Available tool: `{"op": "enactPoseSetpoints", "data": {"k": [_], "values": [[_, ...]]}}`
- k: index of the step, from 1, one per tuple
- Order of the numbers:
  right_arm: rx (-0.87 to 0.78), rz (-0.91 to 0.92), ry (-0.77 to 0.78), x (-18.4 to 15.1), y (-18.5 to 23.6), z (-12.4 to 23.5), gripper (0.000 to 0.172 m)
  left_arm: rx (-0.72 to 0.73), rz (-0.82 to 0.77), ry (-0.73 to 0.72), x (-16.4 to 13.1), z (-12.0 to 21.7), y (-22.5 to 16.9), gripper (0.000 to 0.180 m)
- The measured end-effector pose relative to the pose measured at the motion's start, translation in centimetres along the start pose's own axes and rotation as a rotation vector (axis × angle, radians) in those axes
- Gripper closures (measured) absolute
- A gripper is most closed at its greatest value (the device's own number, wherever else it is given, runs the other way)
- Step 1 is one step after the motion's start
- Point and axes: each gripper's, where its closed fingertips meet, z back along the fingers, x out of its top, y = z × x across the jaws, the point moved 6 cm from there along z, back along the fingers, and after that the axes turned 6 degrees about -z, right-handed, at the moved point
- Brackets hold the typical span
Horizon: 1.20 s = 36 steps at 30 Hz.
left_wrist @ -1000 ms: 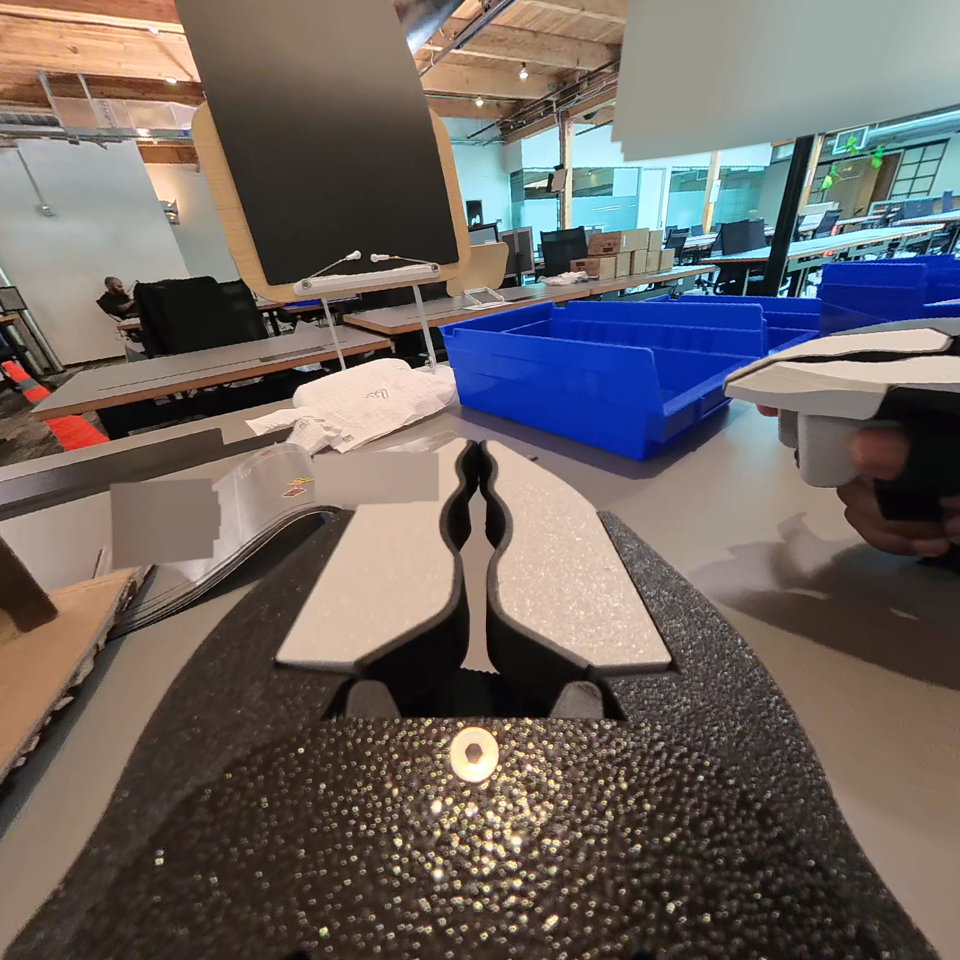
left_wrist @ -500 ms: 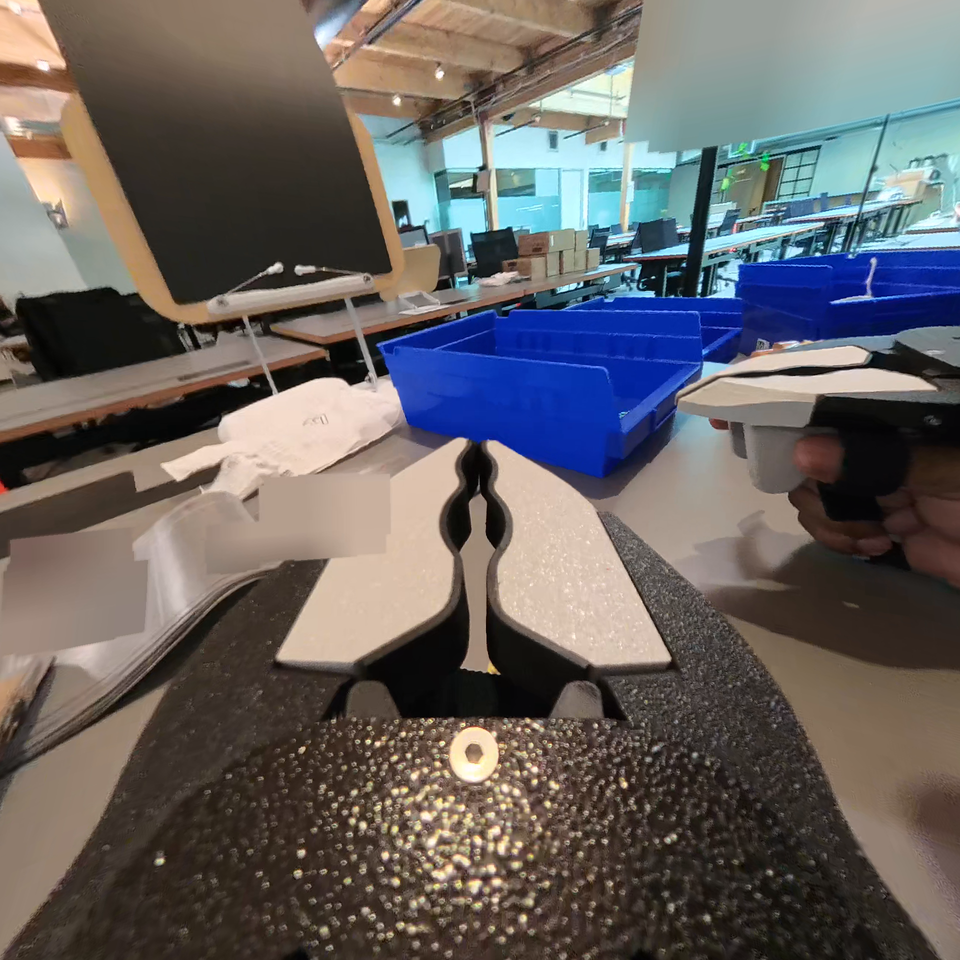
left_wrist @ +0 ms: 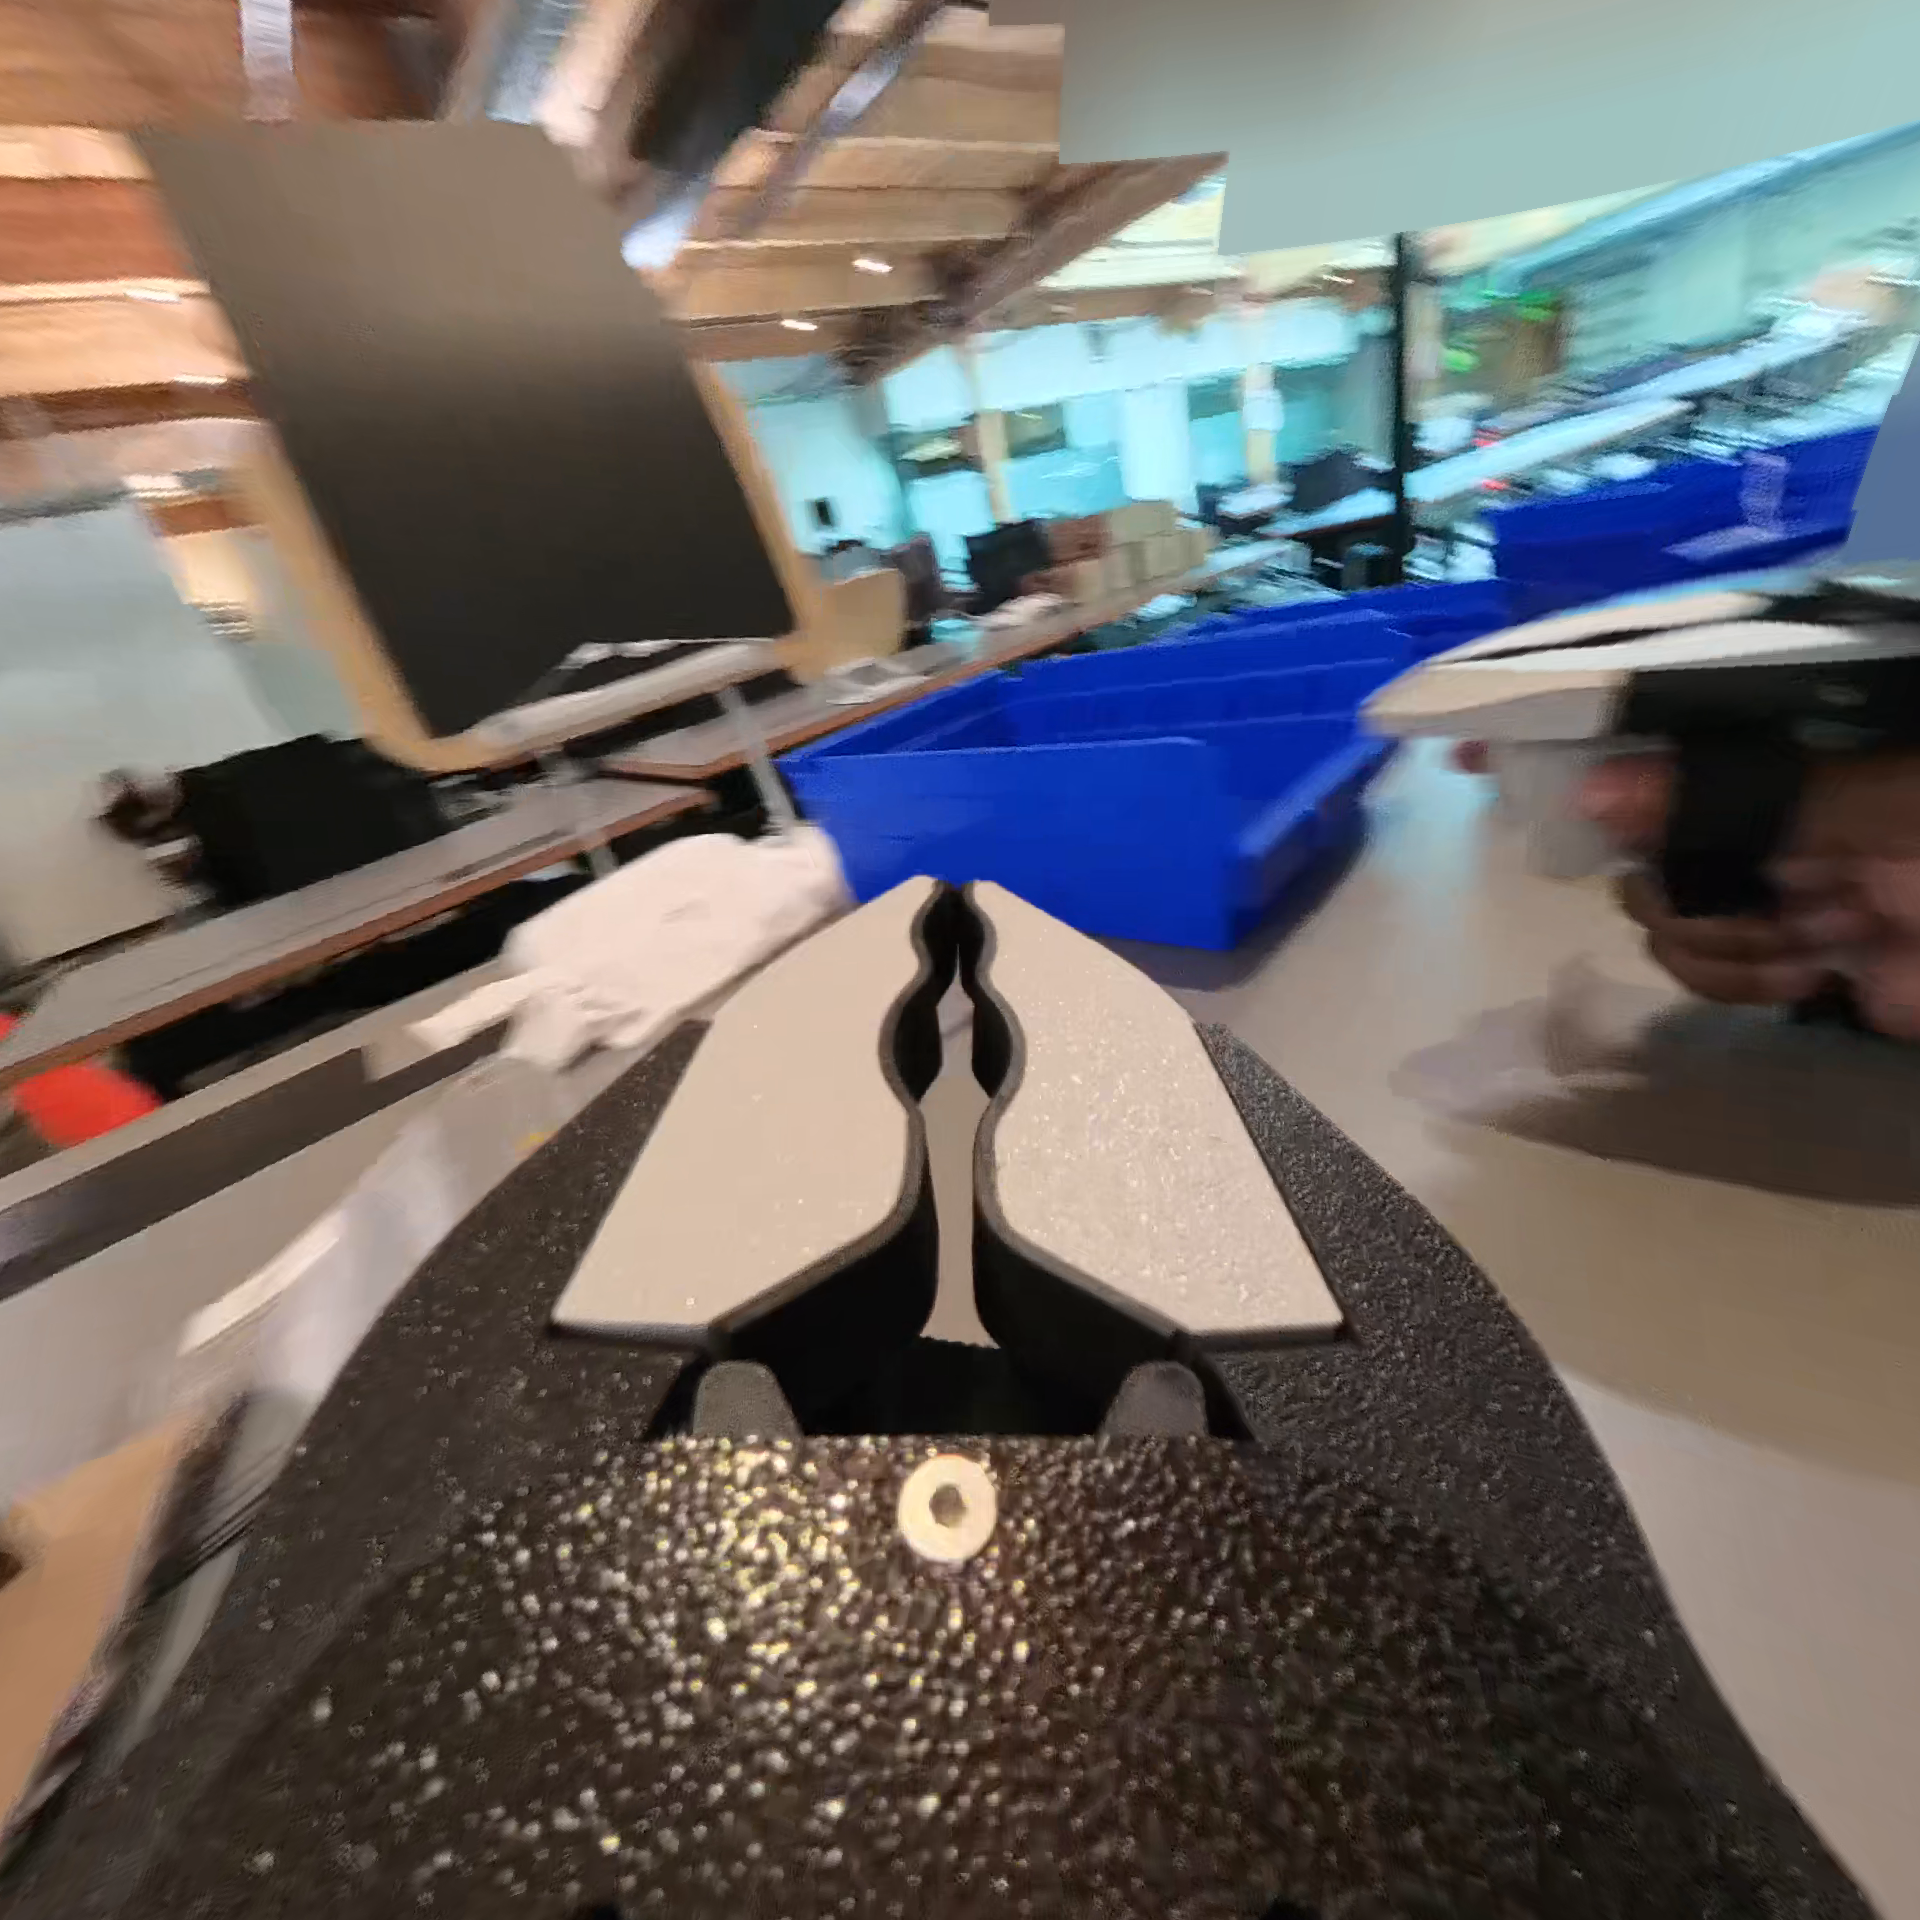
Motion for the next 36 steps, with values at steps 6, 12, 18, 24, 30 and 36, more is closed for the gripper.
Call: {"op": "enactPoseSetpoints", "data": {"k": [6,12,18,24,30,36], "values": [[0.09,0.136,0.132,-1.4,2.4,-1.1,0.172,-0.215,-0.102,0.129,-1.0,-2.1,-5.6,0.18],[0.111,0.099,0.135,-1.3,2.4,-1.1,0.172,-0.028,-0.103,0.123,-0.9,-1.2,-3.5,0.18],[0.041,0.011,0.095,-0.9,0.9,-0.7,0.172,0.327,0.065,0.172,-2.0,1.3,1.9,0.18],[0.04,0.004,0.08,-0.7,0.9,-0.6,0.172,0.301,0.046,0.176,-2.1,0.9,1.7,0.18],[0.041,0.007,0.088,-0.8,0.8,-0.6,0.172,0.205,0.036,0.219,-2.5,-0.2,1.1,0.18],[0.043,0.025,0.087,-0.9,0.9,-0.5,0.172,0.109,0.032,0.284,-3.0,-1.3,0.3,0.18]]}}
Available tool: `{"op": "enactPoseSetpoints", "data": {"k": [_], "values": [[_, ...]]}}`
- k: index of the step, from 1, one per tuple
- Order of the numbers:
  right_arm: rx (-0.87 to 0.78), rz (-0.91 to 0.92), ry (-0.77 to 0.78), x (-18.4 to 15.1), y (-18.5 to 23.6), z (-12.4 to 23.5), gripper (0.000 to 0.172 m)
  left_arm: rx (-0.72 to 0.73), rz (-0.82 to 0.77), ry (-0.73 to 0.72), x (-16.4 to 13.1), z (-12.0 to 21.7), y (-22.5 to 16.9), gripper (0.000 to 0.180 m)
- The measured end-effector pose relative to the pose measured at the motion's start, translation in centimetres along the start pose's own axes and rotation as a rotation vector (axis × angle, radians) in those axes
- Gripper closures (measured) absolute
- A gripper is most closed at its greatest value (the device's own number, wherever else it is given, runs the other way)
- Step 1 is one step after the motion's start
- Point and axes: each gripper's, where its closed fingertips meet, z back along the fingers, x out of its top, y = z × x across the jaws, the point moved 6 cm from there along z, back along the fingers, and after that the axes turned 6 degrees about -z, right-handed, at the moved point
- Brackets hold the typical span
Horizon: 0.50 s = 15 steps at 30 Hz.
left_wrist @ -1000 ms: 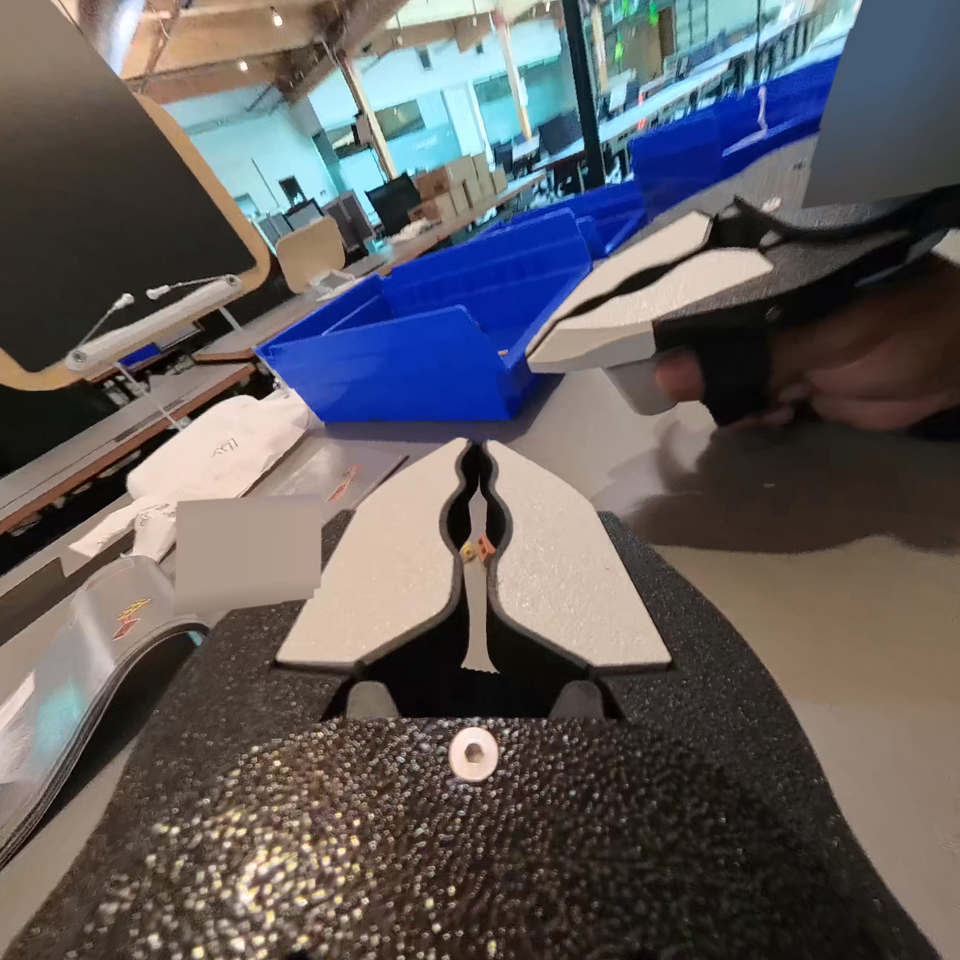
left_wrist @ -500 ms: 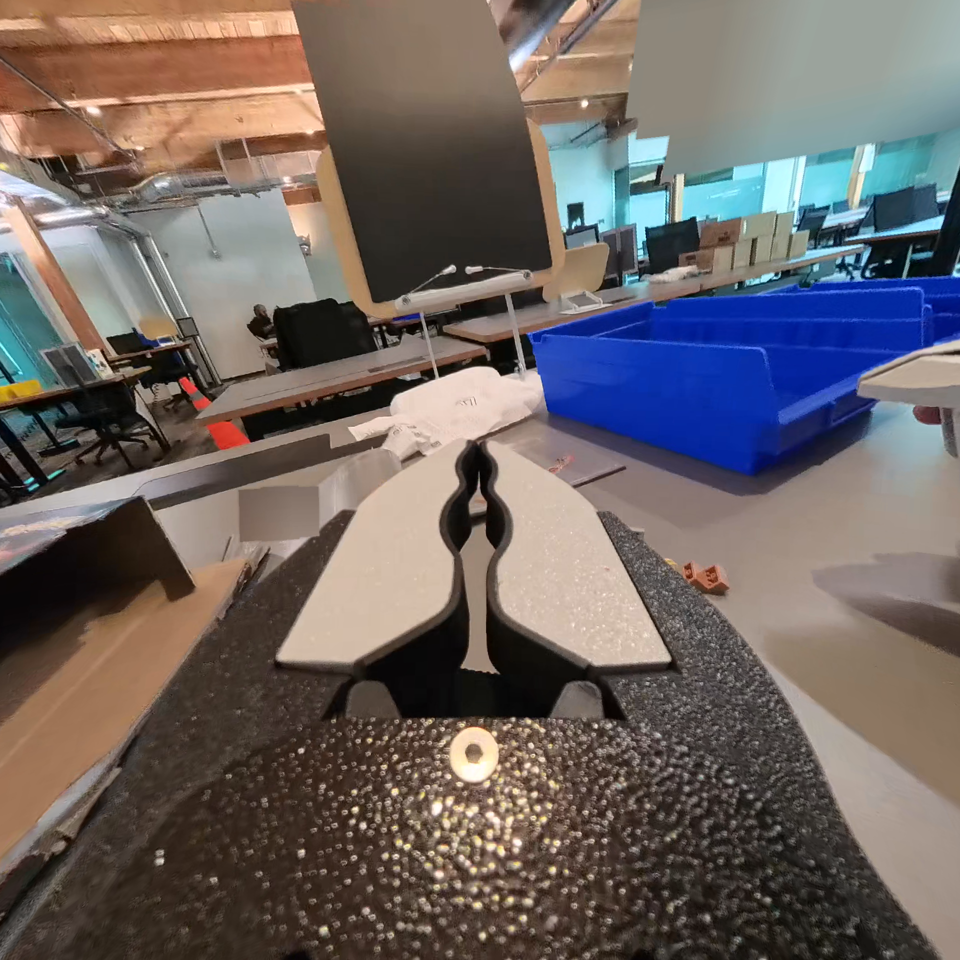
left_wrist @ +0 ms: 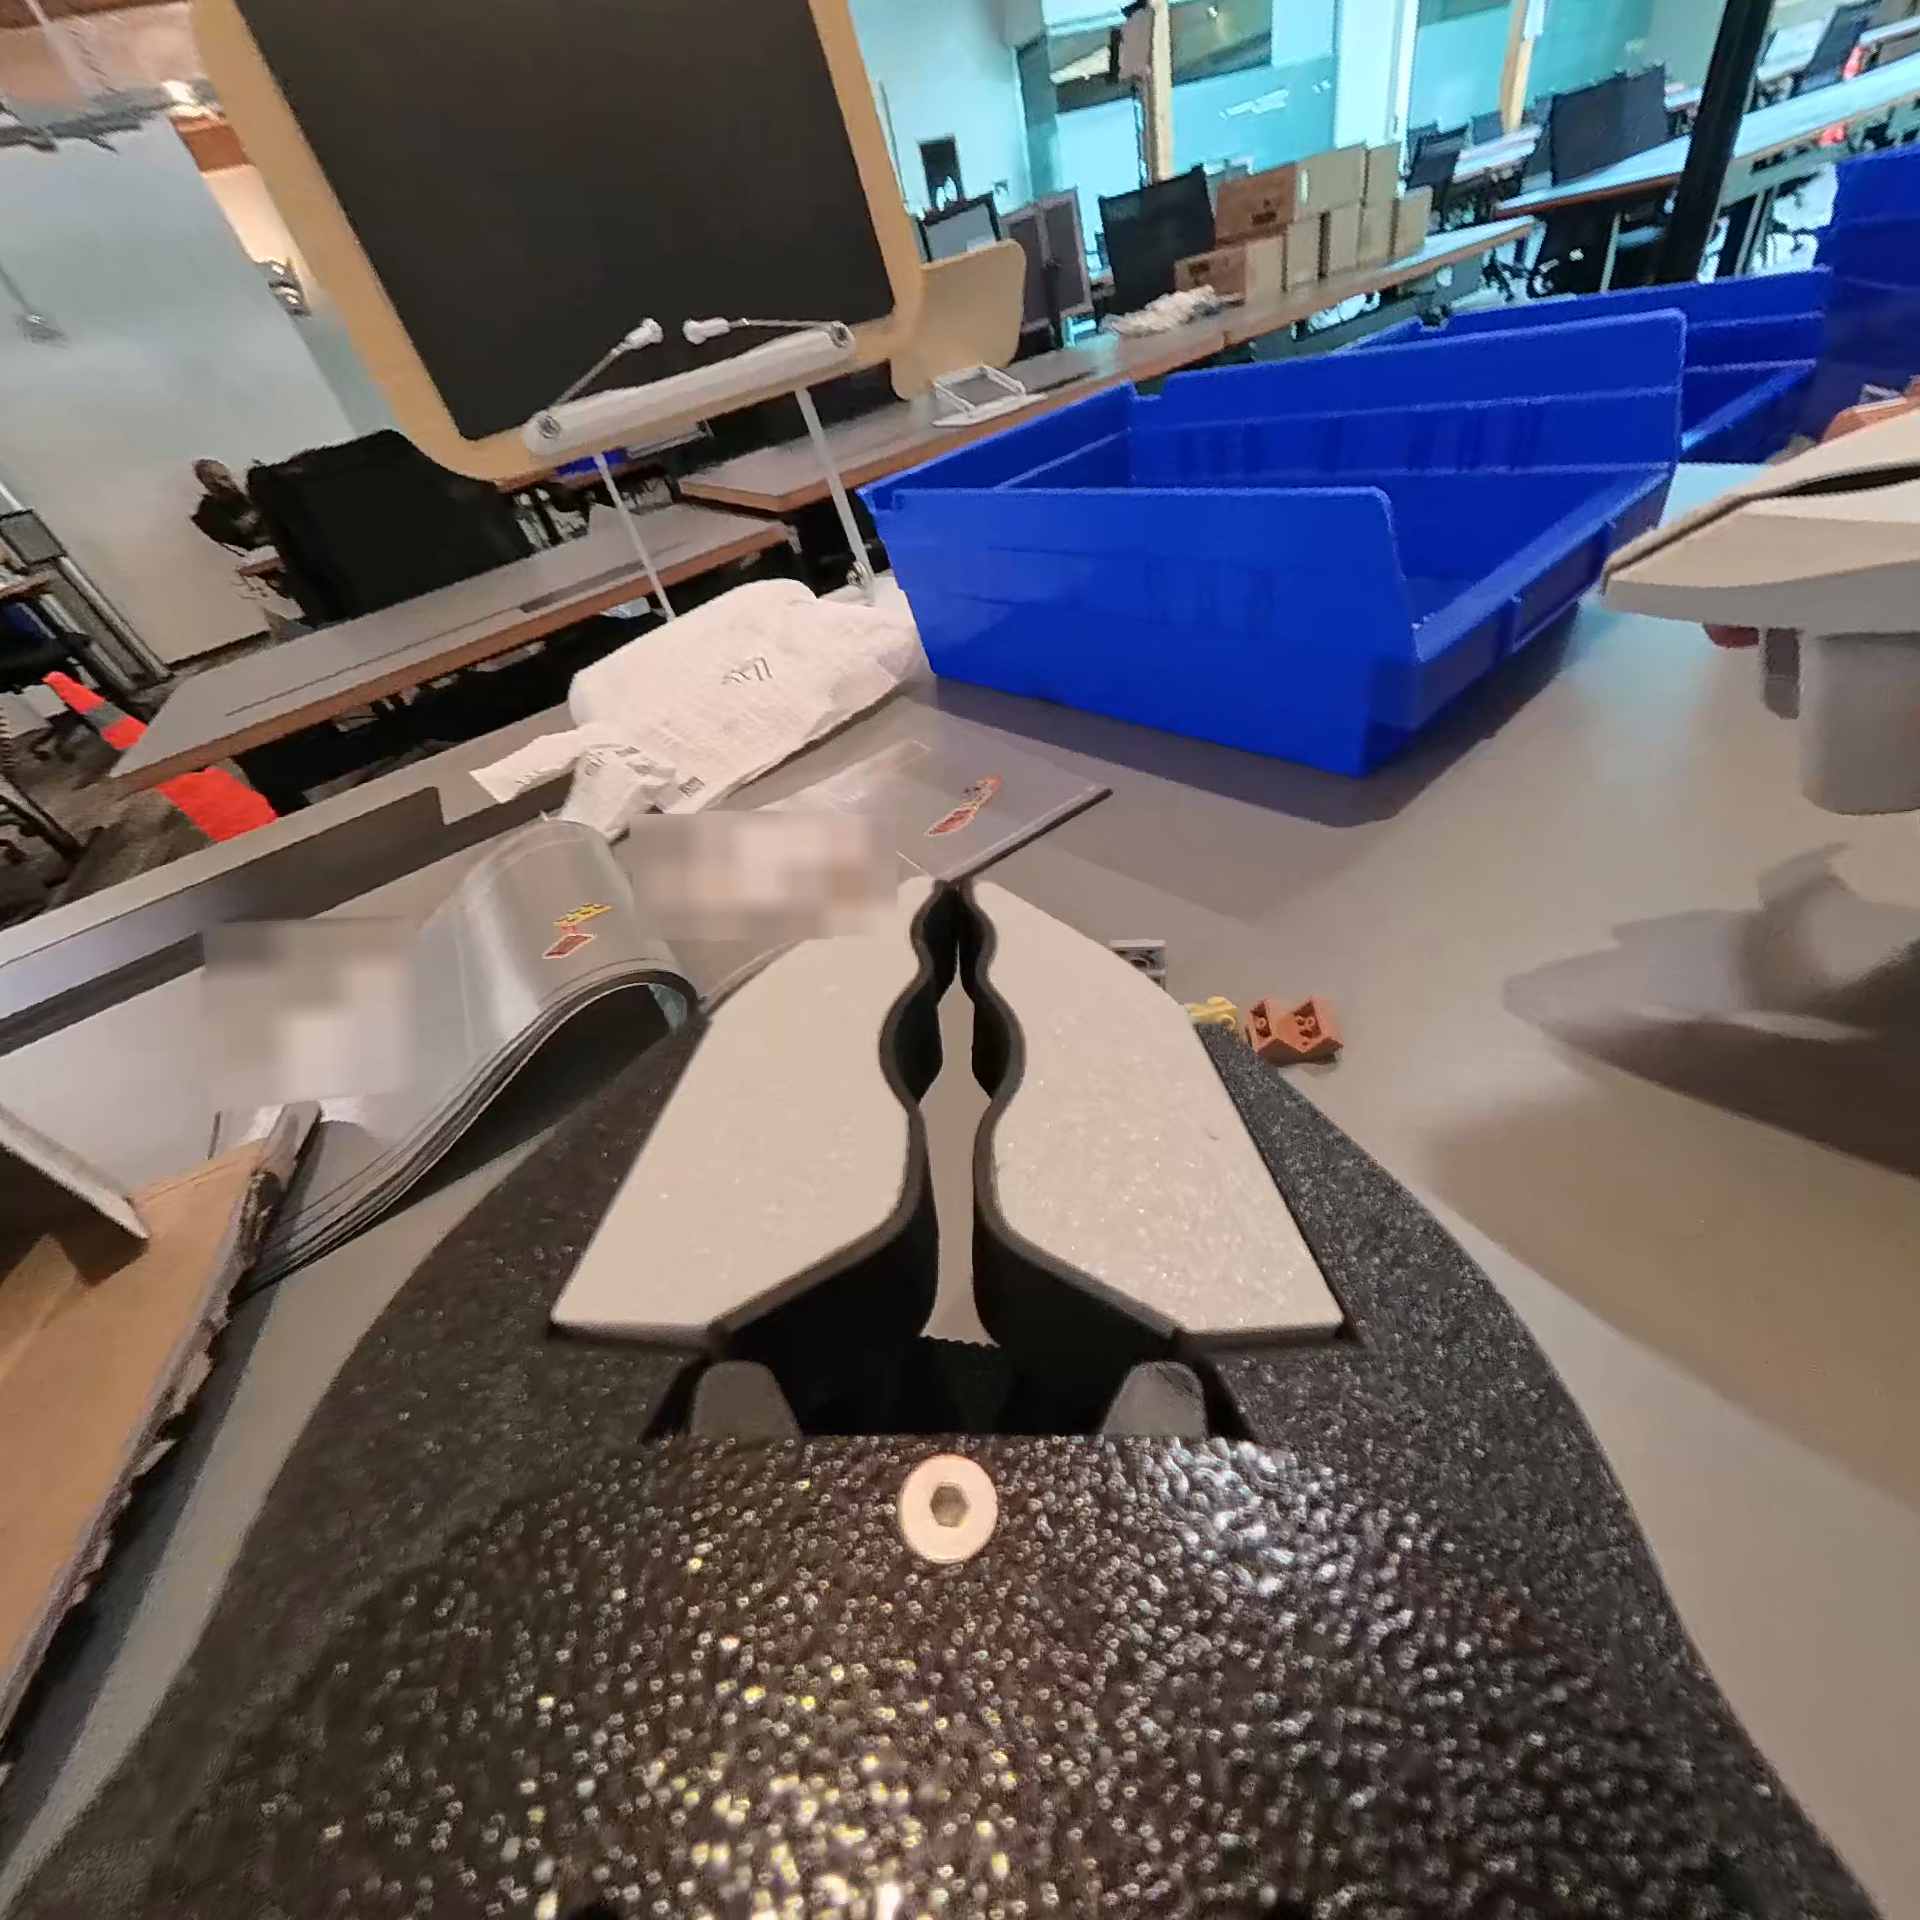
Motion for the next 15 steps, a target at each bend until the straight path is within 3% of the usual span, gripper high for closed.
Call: {"op": "enactPoseSetpoints", "data": {"k": [9,11,15], "values": [[0.1,0.039,0.192,-1.3,0.4,-1.5,0.172,-0.201,0.098,0.119,-0.9,-1.0,-0.1,0.18],[0.134,0.083,0.273,-2.0,0.5,-2.0,0.172,-0.21,0.09,0.152,-1.2,-1.1,-0.1,0.167],[0.227,0.121,0.415,-3.2,1.3,-2.9,0.172,-0.224,0.099,0.181,-1.5,-1.2,-0.1,0.165]]}}
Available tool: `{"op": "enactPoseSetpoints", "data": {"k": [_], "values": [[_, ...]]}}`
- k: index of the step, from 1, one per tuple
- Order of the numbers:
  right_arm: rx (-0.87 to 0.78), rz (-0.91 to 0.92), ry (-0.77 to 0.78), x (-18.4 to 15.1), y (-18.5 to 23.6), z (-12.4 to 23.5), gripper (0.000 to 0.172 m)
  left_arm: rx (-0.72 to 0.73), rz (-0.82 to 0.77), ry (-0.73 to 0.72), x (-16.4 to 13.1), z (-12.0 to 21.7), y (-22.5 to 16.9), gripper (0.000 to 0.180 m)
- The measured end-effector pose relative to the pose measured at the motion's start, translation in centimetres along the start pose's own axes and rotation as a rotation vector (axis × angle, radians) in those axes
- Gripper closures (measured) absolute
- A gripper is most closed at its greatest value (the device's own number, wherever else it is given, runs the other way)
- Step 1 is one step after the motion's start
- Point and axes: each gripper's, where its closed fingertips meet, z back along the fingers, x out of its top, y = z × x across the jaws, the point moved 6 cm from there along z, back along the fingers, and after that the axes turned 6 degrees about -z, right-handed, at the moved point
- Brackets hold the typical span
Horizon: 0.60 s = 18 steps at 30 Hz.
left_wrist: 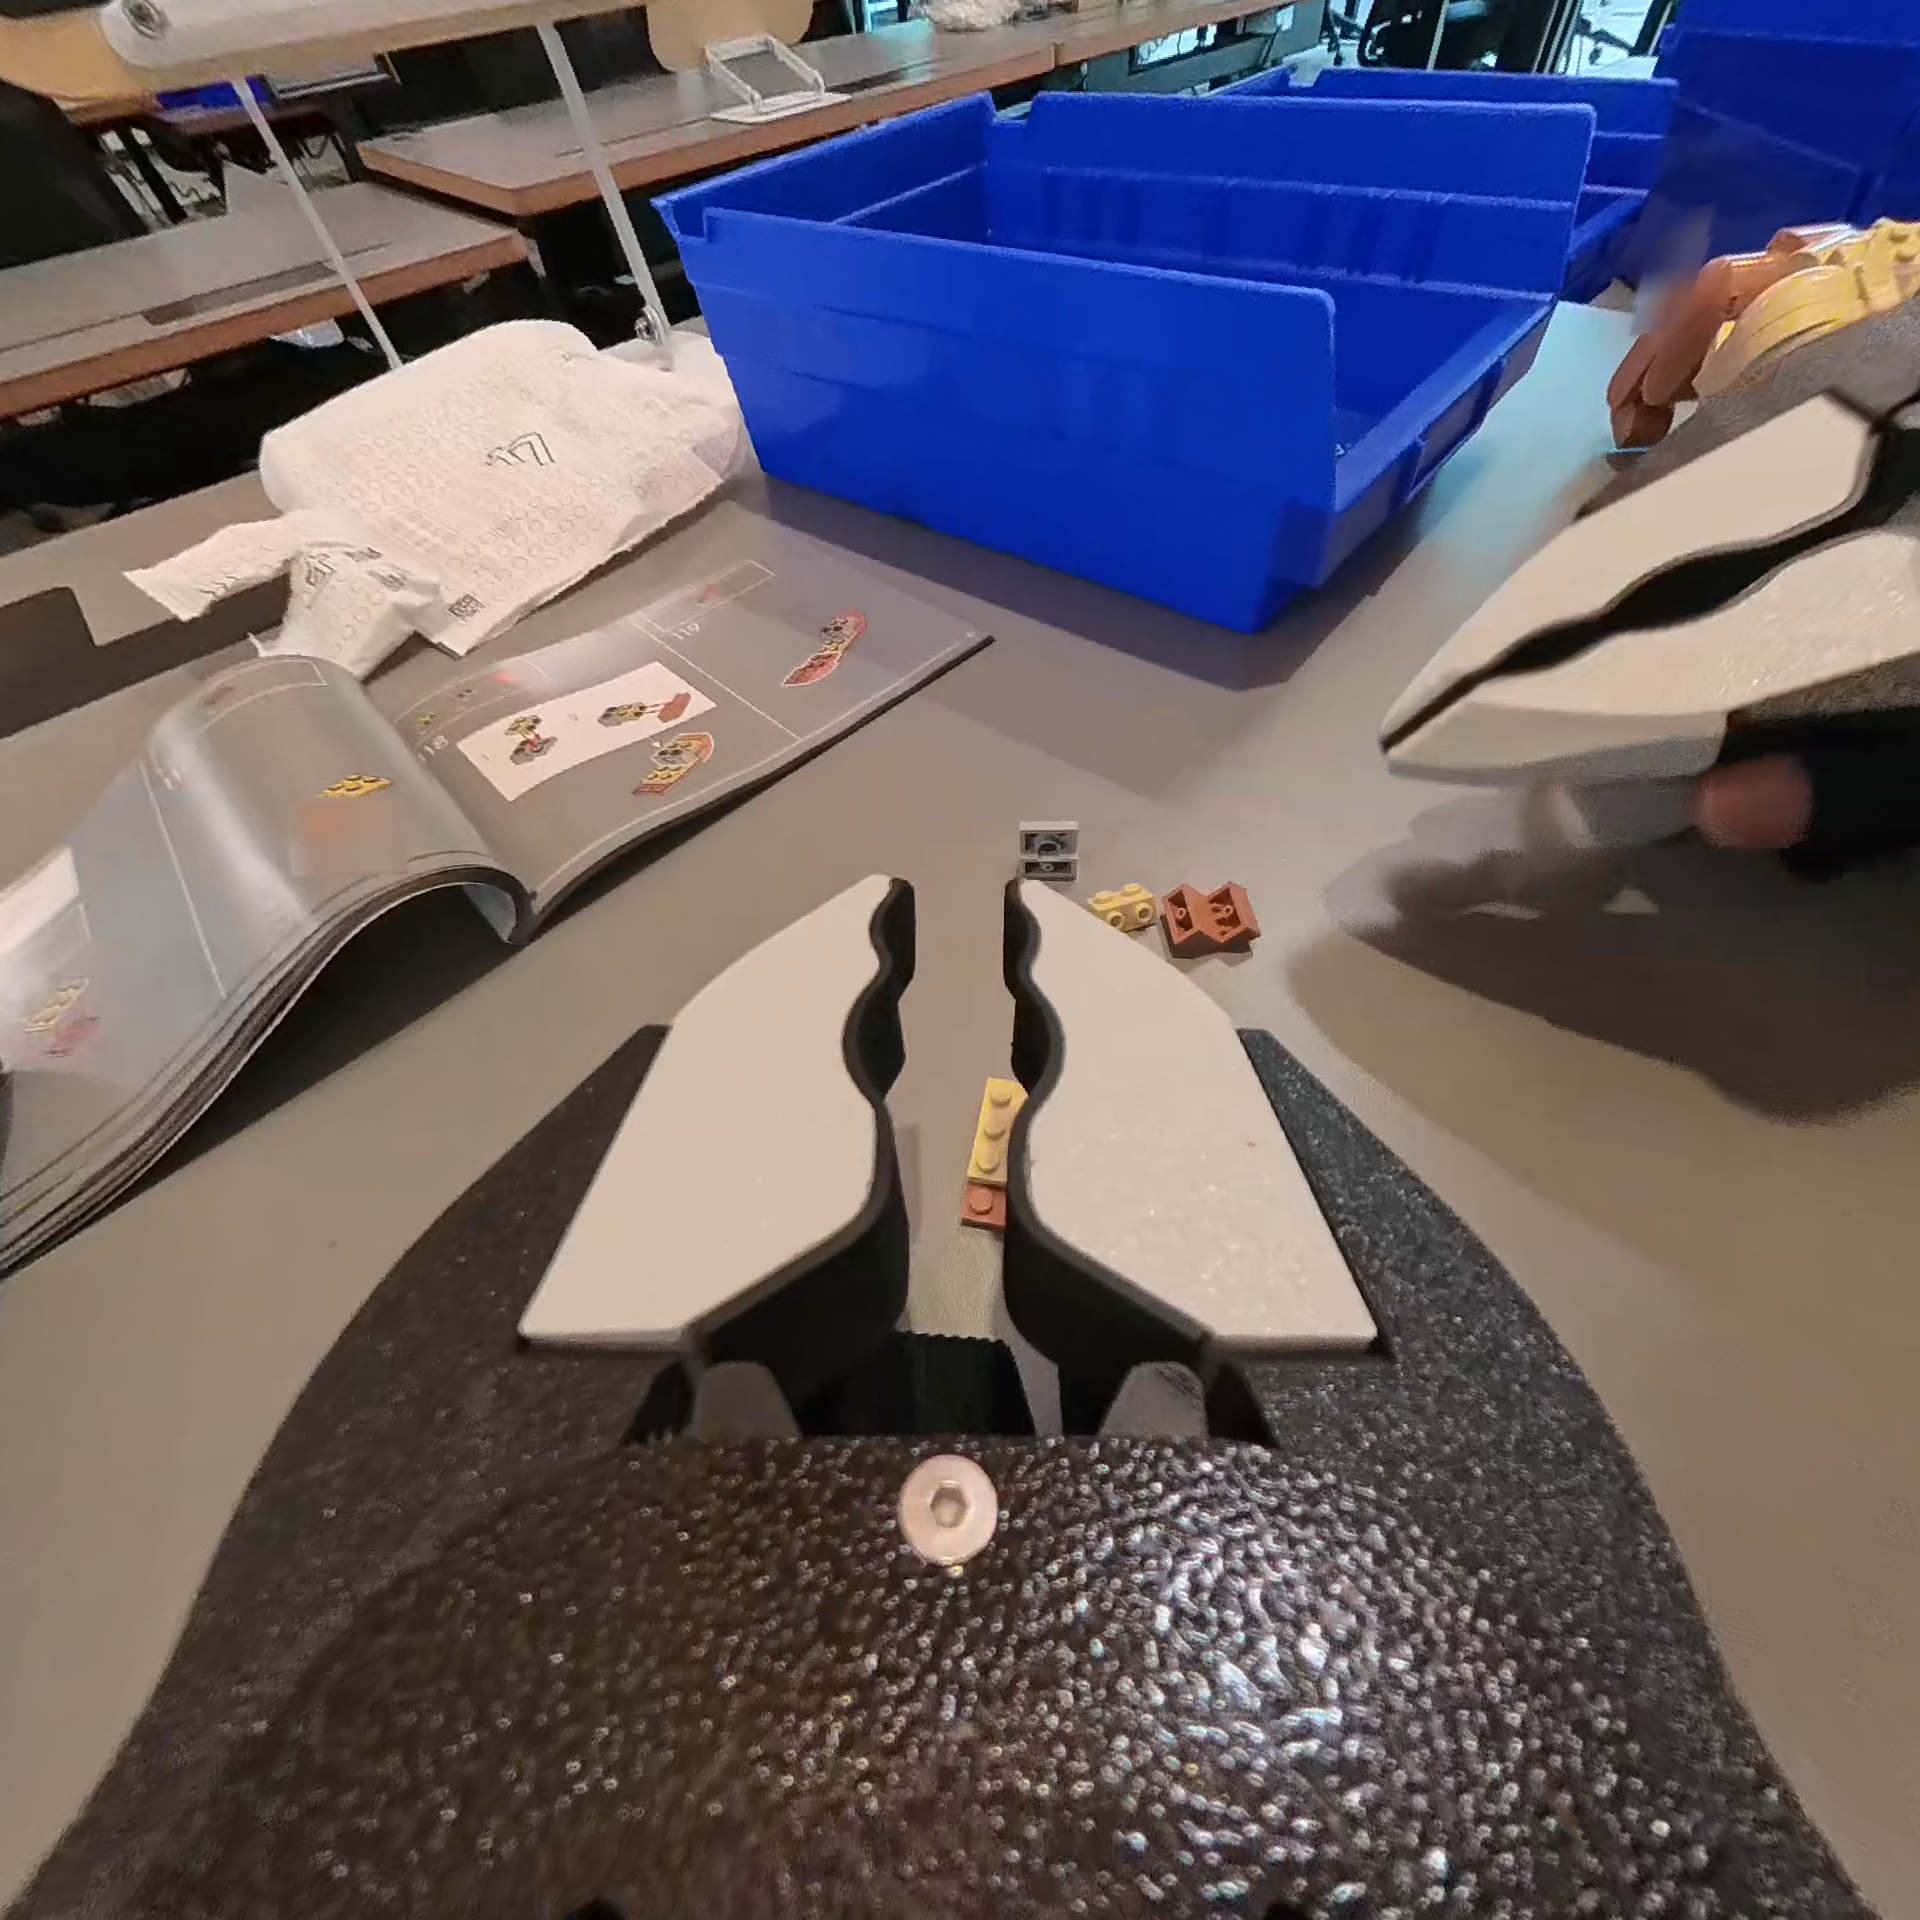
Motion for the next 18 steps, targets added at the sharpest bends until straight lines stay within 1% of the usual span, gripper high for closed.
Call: {"op": "enactPoseSetpoints", "data": {"k": [4,7,12,16,18], "values": [[0.038,0.041,0.105,-0.2,0.6,-1.5,0.172,0.015,0.008,-0.015,0.1,0.2,0.2,0.165],[0.063,0.055,0.144,-0.2,1.1,-2.3,0.161,0.021,-0.001,-0.009,0.0,0.1,0.1,0.165],[0.061,0.055,0.204,-0.3,1.0,-3.3,0.156,0.007,-0.026,0.007,-0.1,-0.1,-0.3,0.165],[0.05,0.066,0.249,-0.4,0.9,-4.0,0.157,-0.031,-0.02,0.014,-0.2,-0.1,-0.4,0.165],[0.049,0.085,0.26,-0.3,1.0,-4.3,0.165,-0.039,-0.013,0.01,-0.1,-0.1,-0.4,0.165]]}}
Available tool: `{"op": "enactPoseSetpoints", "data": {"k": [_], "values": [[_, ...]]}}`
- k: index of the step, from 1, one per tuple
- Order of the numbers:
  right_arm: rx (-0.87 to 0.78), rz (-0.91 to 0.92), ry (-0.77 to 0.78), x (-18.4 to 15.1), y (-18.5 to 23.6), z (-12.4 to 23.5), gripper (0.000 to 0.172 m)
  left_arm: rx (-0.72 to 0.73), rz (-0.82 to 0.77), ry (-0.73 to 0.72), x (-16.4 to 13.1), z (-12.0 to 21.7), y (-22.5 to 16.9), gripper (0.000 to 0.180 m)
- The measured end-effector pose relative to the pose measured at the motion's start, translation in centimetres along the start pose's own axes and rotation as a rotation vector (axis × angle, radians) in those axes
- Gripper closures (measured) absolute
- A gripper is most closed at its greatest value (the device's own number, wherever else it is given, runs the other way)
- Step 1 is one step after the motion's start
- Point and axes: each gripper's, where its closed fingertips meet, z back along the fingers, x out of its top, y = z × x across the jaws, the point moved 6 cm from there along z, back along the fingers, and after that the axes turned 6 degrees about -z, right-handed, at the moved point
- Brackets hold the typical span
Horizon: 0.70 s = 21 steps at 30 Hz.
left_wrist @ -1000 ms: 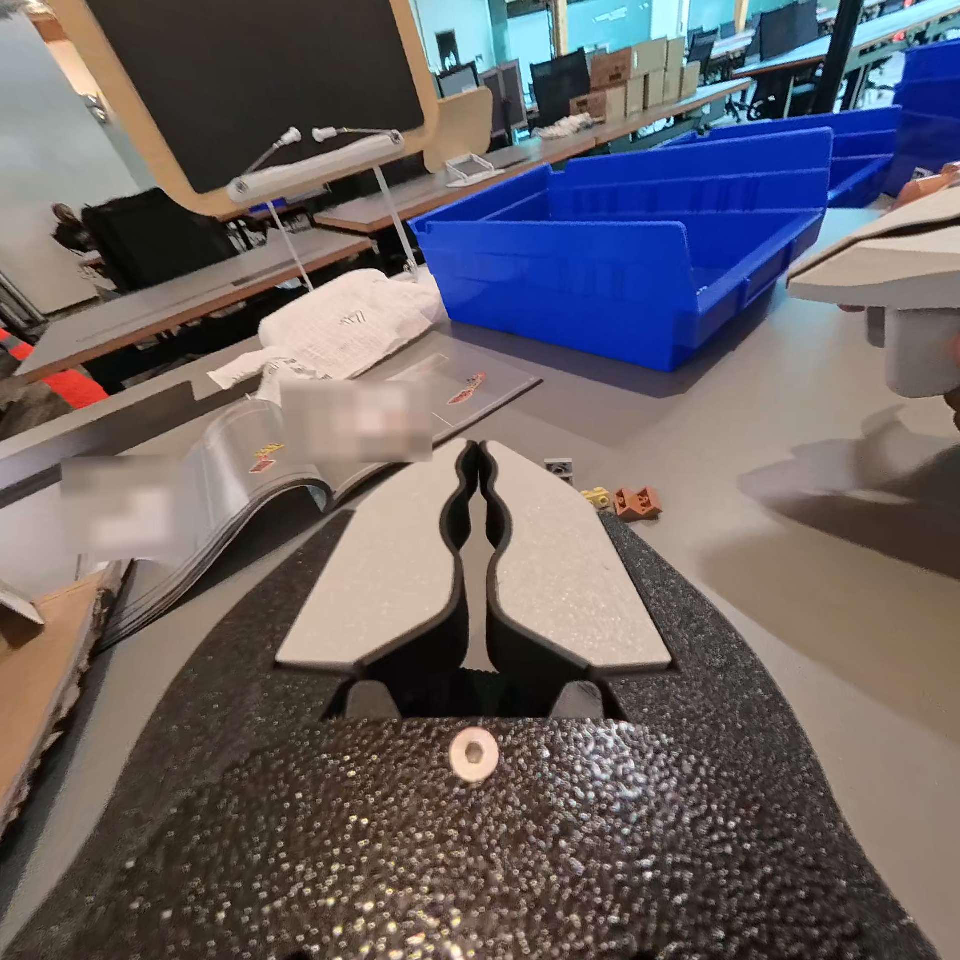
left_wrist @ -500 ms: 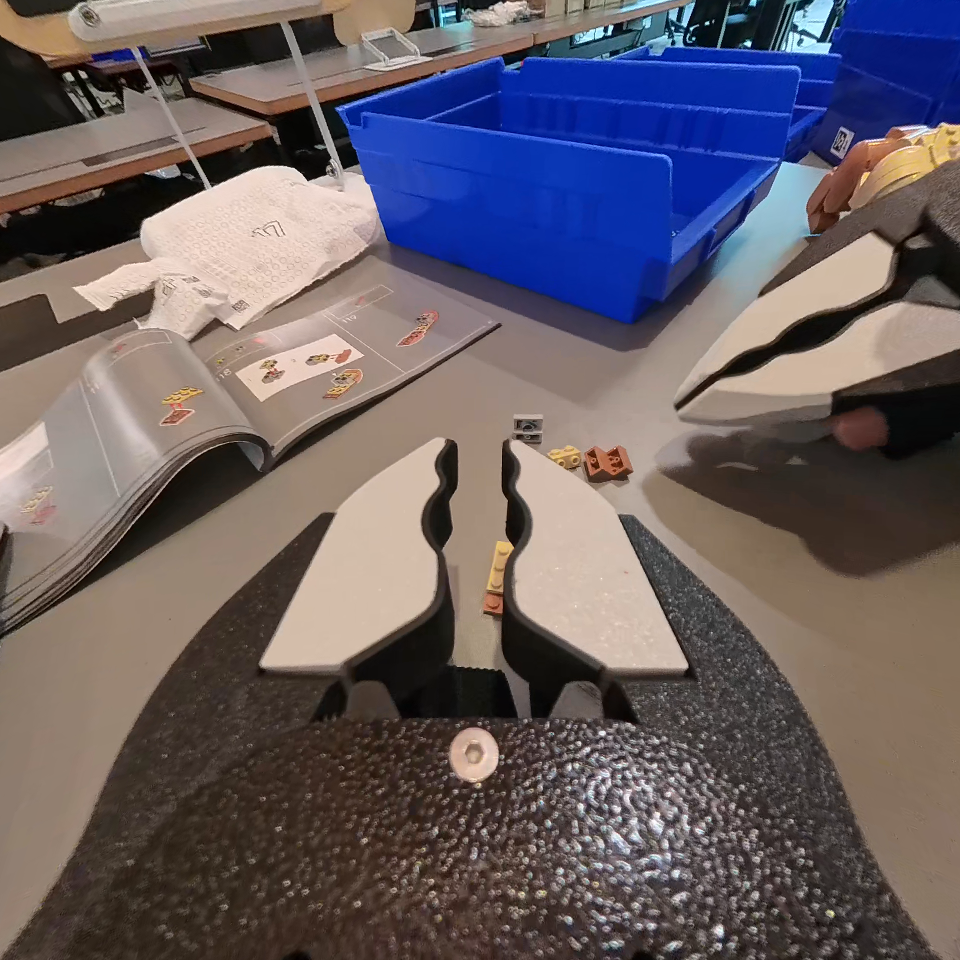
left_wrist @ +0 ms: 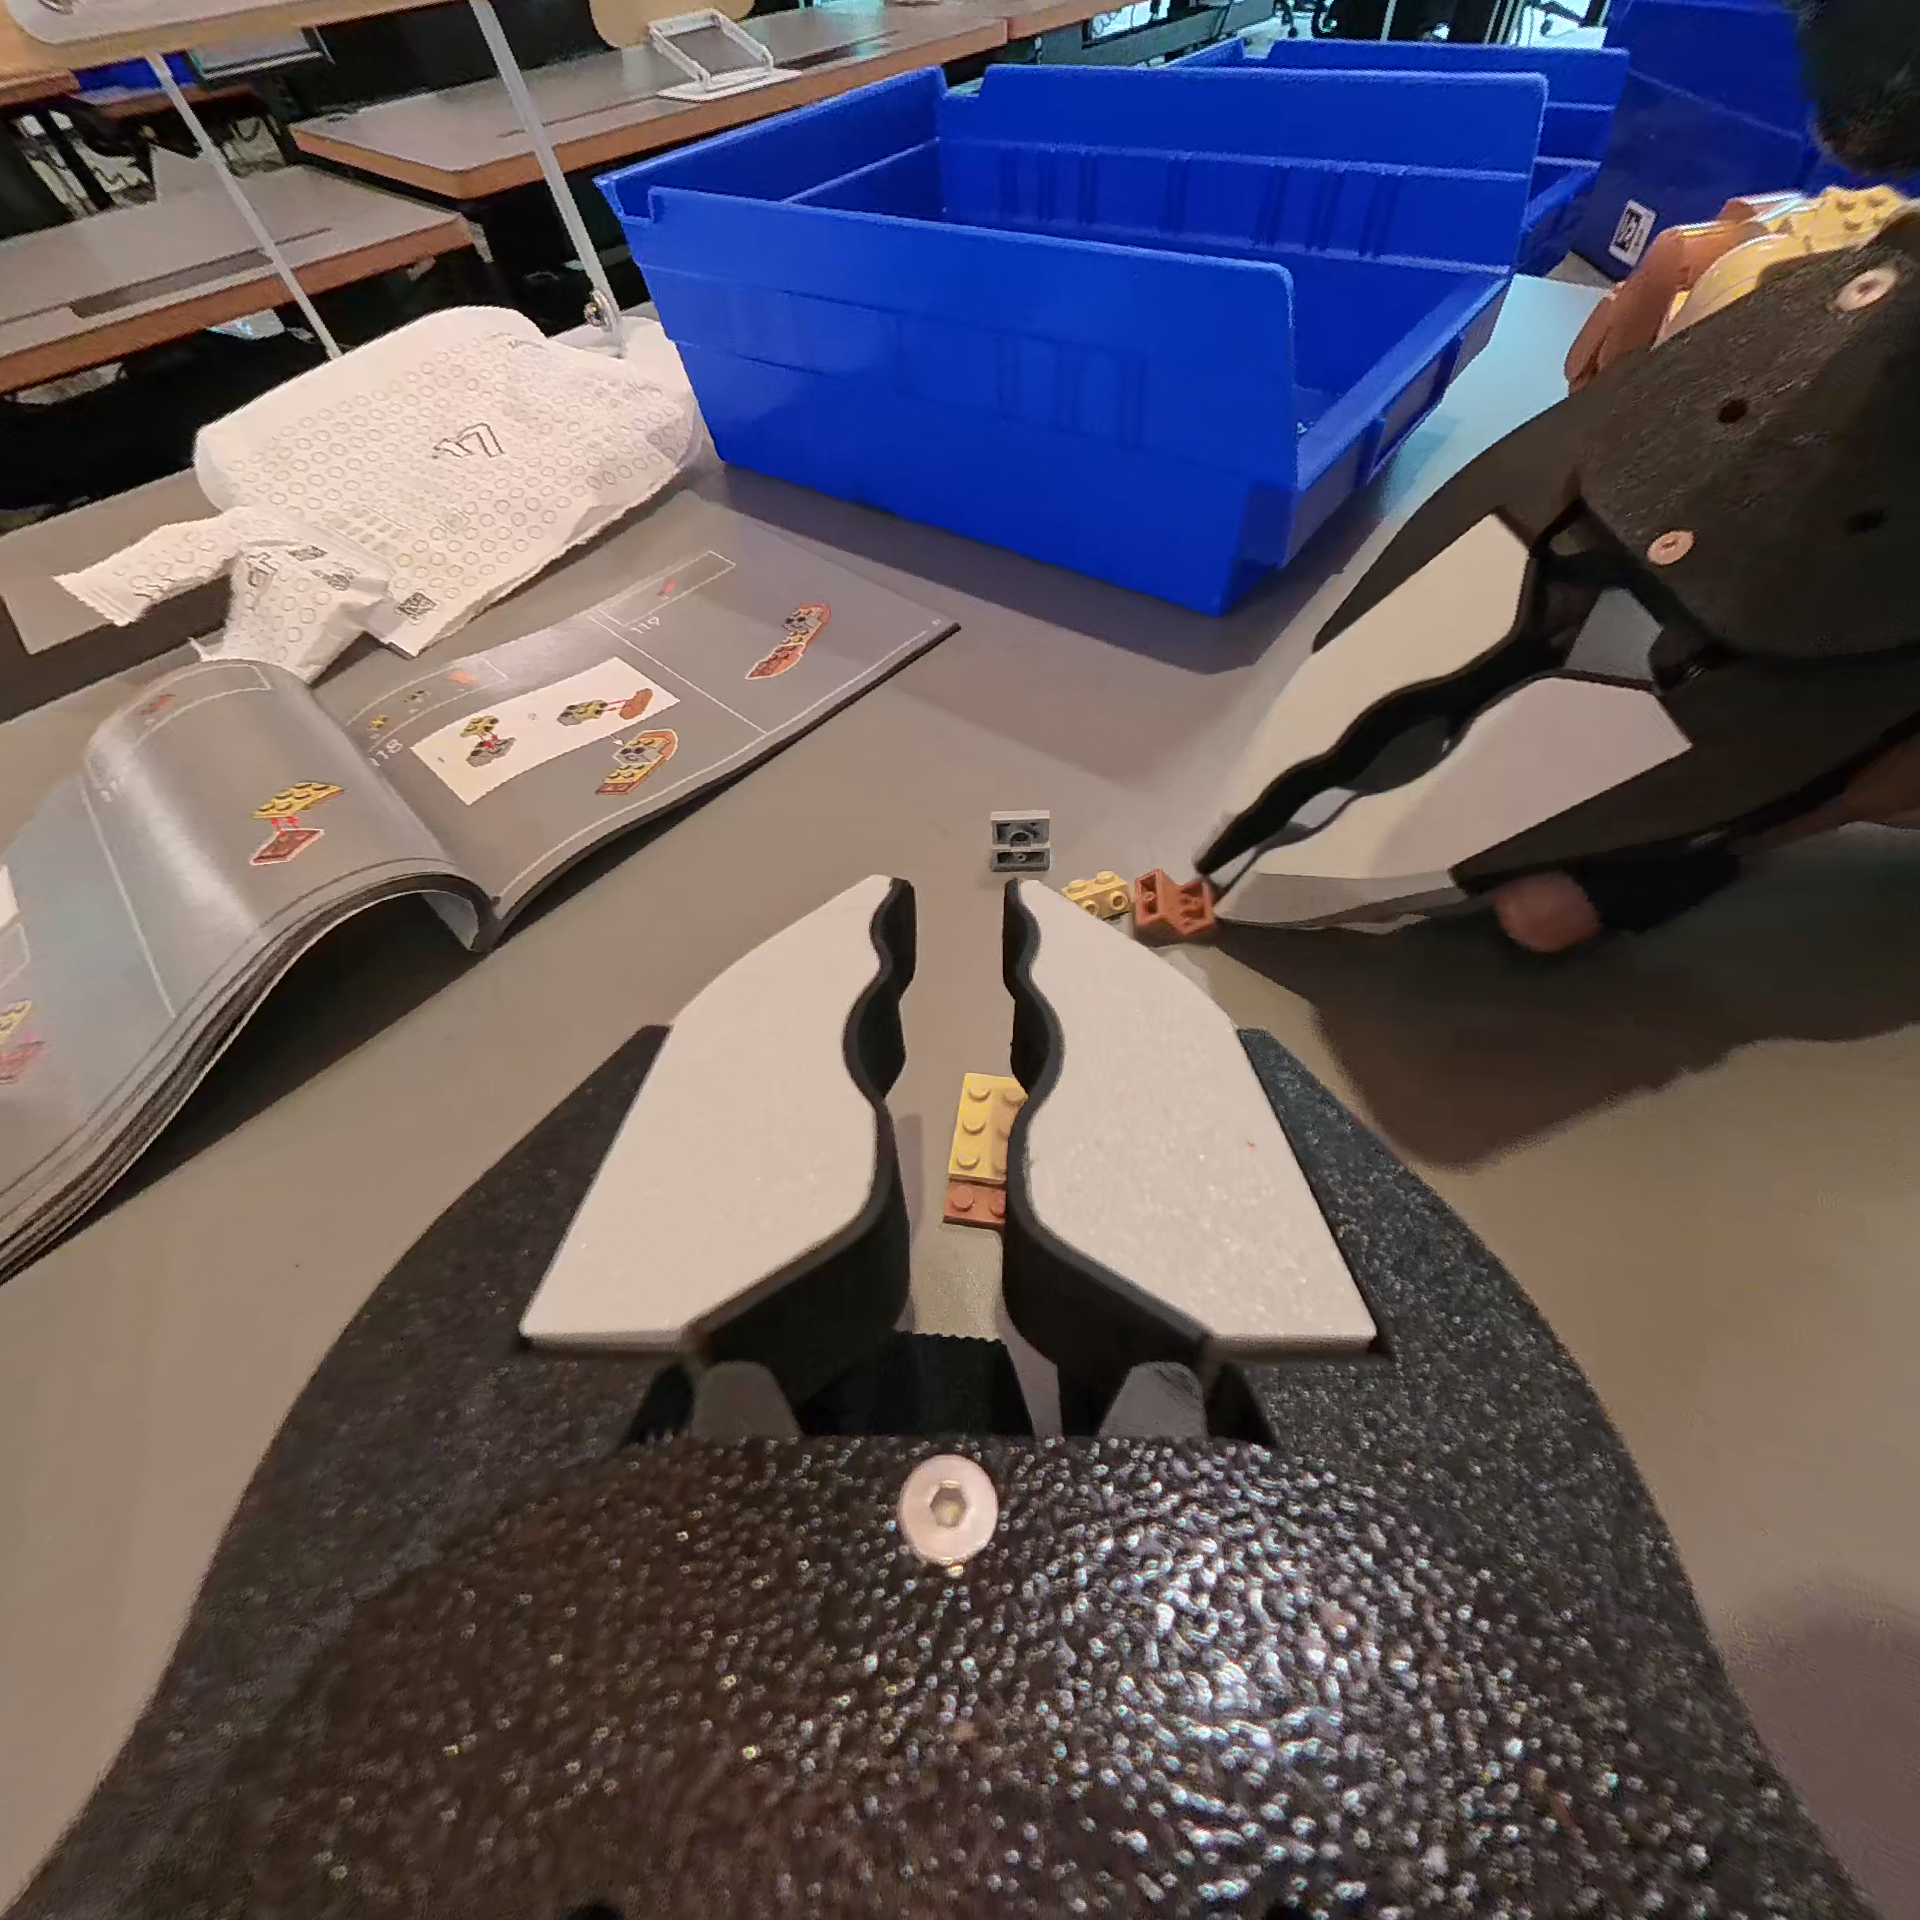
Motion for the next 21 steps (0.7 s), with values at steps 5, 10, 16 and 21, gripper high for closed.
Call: {"op": "enactPoseSetpoints", "data": {"k": [5,10,16,21], "values": [[0.025,0.028,0.018,0.2,-0.1,-0.2,0.157,-0.02,0.024,-0.011,-0.1,0.3,0.2,0.165],[0.041,0.031,0.011,1.2,-1.8,0.3,0.157,-0.041,0.067,-0.042,-0.1,0.9,0.8,0.165],[0.061,-0.037,0.032,2.3,-3.3,-1.1,0.157,-0.05,0.08,-0.05,-0.2,1.1,0.9,0.165],[0.099,-0.122,0.041,2.5,-3.4,-2.4,0.157,-0.055,0.106,-0.064,-0.2,1.4,1.2,0.166]]}}
